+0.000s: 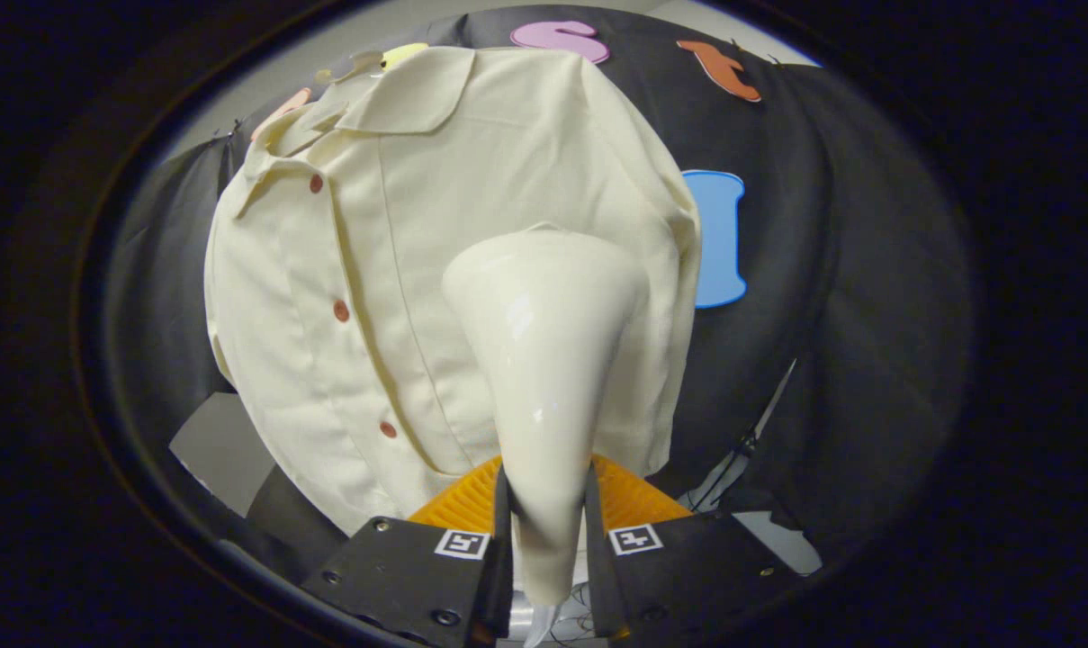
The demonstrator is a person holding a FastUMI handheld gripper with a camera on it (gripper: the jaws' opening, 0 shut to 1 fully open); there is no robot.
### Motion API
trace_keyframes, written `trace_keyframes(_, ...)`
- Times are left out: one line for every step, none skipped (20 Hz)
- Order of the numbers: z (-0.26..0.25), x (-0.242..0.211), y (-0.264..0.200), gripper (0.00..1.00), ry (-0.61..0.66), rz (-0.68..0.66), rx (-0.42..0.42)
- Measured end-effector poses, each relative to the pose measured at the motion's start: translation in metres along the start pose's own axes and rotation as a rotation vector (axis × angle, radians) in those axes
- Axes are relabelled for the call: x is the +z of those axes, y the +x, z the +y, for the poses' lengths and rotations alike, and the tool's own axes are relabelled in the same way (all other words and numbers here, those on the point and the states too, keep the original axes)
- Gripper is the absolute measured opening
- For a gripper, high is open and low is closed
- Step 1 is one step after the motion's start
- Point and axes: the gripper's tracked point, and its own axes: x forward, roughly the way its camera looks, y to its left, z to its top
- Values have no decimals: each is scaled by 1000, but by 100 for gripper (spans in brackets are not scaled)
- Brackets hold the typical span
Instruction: Iron the clothes twice with a garment steamer, once on the left side and once on the right side.
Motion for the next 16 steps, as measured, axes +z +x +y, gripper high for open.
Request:
trace_keyframes(0, -10, 1, 34, 6, 11, -6)
trace_keyframes(-2, -18, 4, 34, 11, 17, -10)
trace_keyframes(-3, -25, 5, 34, 15, 25, -9)
trace_keyframes(-2, -32, 5, 34, 24, 33, -7)
trace_keyframes(0, -41, 8, 34, 33, 41, -4)
trace_keyframes(2, -48, 10, 34, 34, 50, 3)
trace_keyframes(4, -58, 12, 34, 32, 59, 11)
trace_keyframes(5, -68, 14, 34, 30, 73, 13)
trace_keyframes(7, -78, 16, 34, 26, 85, 12)
trace_keyframes(7, -87, 17, 34, 22, 96, 9)
trace_keyframes(8, -98, 19, 34, 20, 107, 7)
trace_keyframes(11, -107, 22, 34, 27, 116, 5)
trace_keyframes(12, -116, 24, 34, 37, 127, 5)
trace_keyframes(12, -124, 25, 34, 49, 137, 1)
trace_keyframes(13, -132, 26, 34, 60, 145, 1)
trace_keyframes(13, -141, 27, 34, 69, 151, 0)
